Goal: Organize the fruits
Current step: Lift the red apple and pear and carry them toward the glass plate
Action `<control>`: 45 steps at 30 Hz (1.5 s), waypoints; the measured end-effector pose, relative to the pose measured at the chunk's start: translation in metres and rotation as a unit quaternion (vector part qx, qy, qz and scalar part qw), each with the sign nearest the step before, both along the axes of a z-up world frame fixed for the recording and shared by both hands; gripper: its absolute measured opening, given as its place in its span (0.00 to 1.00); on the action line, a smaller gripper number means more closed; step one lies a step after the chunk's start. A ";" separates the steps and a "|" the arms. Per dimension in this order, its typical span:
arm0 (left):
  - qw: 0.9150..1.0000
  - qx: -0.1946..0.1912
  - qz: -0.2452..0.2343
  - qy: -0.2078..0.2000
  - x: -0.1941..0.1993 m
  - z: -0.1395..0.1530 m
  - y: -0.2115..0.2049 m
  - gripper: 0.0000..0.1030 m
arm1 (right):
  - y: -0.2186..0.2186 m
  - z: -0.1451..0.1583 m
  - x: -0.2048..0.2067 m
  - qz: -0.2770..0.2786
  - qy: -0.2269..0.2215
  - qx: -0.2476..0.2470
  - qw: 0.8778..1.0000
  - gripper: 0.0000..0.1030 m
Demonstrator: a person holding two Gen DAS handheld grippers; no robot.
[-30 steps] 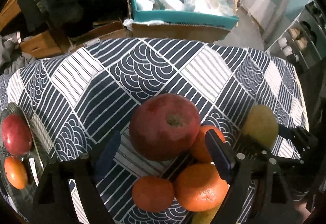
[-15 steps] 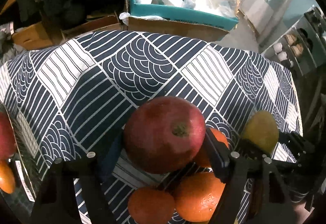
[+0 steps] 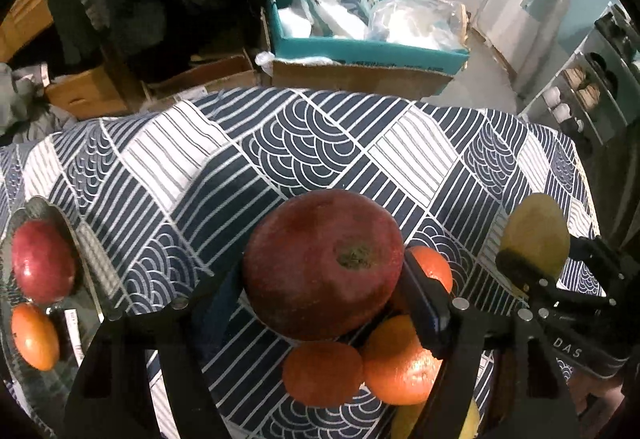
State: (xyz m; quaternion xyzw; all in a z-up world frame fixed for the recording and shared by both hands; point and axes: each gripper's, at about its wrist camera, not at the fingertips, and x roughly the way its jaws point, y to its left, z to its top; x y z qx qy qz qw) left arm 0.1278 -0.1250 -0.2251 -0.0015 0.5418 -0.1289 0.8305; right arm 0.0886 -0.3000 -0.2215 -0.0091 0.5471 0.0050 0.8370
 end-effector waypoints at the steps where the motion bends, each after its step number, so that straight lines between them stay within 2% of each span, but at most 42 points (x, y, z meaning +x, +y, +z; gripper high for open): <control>1: 1.000 -0.001 0.000 -0.002 -0.001 0.002 0.001 0.75 | 0.001 0.003 0.000 0.001 -0.004 -0.001 1.000 0.70; 16: 0.998 0.005 0.002 -0.055 -0.029 0.054 0.018 0.75 | 0.018 0.064 -0.011 0.016 -0.066 -0.008 0.998 0.70; 32: 0.993 -0.013 0.011 -0.113 -0.065 0.118 0.048 0.75 | 0.046 0.133 -0.037 0.051 -0.141 0.007 0.989 0.70; 45: 0.989 -0.026 0.029 -0.141 -0.088 0.149 0.083 0.75 | 0.077 0.169 -0.054 0.091 -0.179 0.031 0.979 0.70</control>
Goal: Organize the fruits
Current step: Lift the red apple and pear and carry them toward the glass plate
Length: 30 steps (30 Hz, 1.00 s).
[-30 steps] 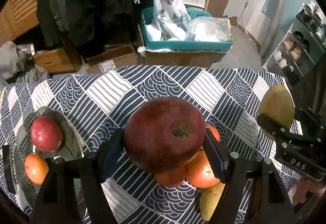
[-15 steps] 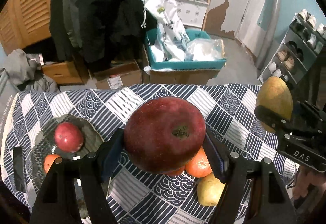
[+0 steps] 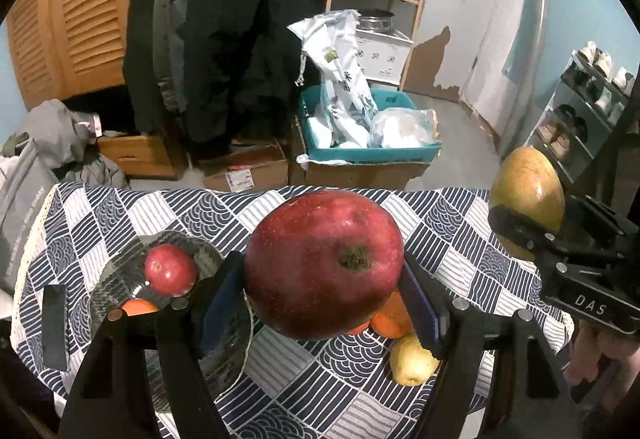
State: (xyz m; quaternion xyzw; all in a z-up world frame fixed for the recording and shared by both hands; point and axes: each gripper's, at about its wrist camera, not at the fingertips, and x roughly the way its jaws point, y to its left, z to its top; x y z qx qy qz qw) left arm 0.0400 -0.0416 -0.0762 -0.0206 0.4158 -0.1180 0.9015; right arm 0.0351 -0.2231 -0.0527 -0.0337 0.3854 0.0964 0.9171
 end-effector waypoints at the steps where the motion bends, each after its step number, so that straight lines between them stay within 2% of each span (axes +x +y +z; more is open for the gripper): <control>1: 1.000 0.001 0.003 -0.002 -0.002 0.001 0.004 0.75 | 0.002 0.002 0.000 0.002 -0.002 0.002 1.000 0.70; 18: 0.998 -0.010 0.061 -0.007 -0.013 0.005 0.068 0.75 | 0.070 0.015 0.014 0.067 -0.011 0.018 0.998 0.70; 30: 0.993 -0.014 0.115 0.016 -0.015 -0.014 0.119 0.75 | 0.127 0.008 0.034 0.114 0.005 0.024 0.993 0.70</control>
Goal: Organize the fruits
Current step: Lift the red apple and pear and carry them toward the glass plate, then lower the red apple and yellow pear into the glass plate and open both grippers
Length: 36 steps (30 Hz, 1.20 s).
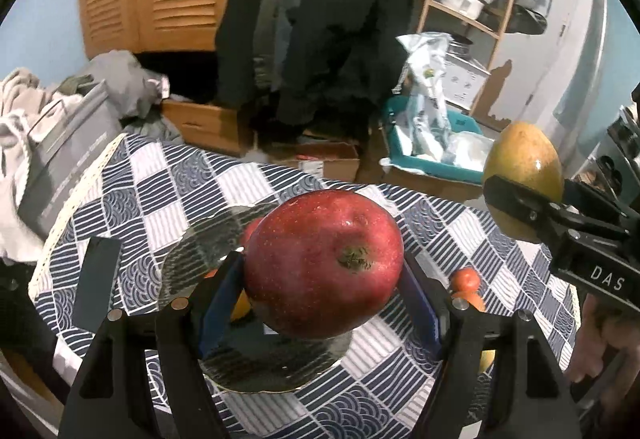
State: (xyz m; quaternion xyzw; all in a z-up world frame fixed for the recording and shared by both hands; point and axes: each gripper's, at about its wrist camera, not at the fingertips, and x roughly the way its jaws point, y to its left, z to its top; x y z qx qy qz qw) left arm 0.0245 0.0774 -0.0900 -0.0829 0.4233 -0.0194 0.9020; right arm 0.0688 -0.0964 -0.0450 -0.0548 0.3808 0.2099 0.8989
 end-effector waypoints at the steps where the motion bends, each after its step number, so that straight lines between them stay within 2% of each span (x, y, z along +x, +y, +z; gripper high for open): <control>1: 1.000 0.000 0.004 0.002 0.000 -0.002 0.004 0.75 | 0.005 -0.001 0.002 0.003 0.002 0.000 1.000 0.70; 7: 0.999 0.005 0.024 0.021 0.002 -0.023 0.025 0.75 | 0.032 -0.013 0.012 0.023 0.017 -0.003 1.000 0.70; 13: 0.997 0.001 0.045 0.060 0.003 -0.054 0.047 0.75 | 0.054 -0.032 0.020 0.039 0.037 -0.015 0.998 0.70; 26: 0.989 0.005 0.076 0.126 0.008 -0.108 0.071 0.75 | 0.095 -0.089 0.039 0.065 0.093 -0.053 0.992 0.70; 36: 0.983 0.003 0.089 0.160 0.008 -0.130 0.078 0.75 | 0.109 -0.134 0.042 0.082 0.135 -0.089 0.983 0.70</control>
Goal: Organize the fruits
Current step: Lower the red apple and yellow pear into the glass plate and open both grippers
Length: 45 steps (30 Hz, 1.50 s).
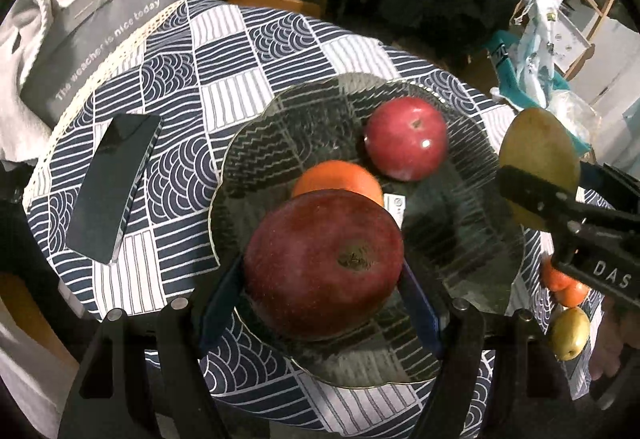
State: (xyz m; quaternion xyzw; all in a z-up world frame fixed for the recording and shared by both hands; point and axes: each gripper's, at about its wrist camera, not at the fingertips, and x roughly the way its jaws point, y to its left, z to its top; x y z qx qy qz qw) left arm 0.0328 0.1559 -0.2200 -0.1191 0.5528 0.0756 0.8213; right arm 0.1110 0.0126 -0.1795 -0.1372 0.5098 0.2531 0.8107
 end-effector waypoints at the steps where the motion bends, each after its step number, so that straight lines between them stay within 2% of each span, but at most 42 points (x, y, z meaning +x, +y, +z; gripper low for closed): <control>1: 1.000 -0.001 0.000 0.002 0.000 -0.001 0.001 0.75 | 0.001 -0.003 0.000 0.002 0.002 -0.003 1.000 0.70; 7: 1.000 -0.003 0.001 0.004 -0.001 -0.003 0.000 0.75 | 0.009 -0.014 -0.004 0.015 0.010 -0.017 1.000 0.70; 13: 1.000 -0.010 -0.001 0.024 -0.003 -0.011 0.000 0.75 | 0.014 -0.036 -0.008 0.026 0.021 -0.045 0.998 0.71; 15: 1.000 -0.011 -0.001 0.030 -0.003 -0.015 -0.001 0.75 | 0.018 -0.035 -0.011 0.037 0.012 -0.052 0.998 0.70; 21: 0.999 -0.002 -0.012 0.043 -0.001 -0.020 -0.007 0.75 | 0.021 -0.041 -0.009 0.035 0.027 -0.053 0.998 0.70; 29: 0.999 0.005 -0.016 0.047 -0.001 -0.021 -0.008 0.76 | 0.022 -0.045 -0.008 0.037 0.045 -0.048 0.997 0.70; 32: 0.999 0.011 -0.014 0.044 -0.001 -0.018 -0.008 0.79 | 0.021 -0.048 -0.007 0.036 0.057 -0.043 0.997 0.70; 45: 1.000 -0.001 -0.011 0.023 -0.005 0.000 -0.007 0.80 | 0.014 -0.040 -0.006 0.017 0.062 -0.004 0.998 0.71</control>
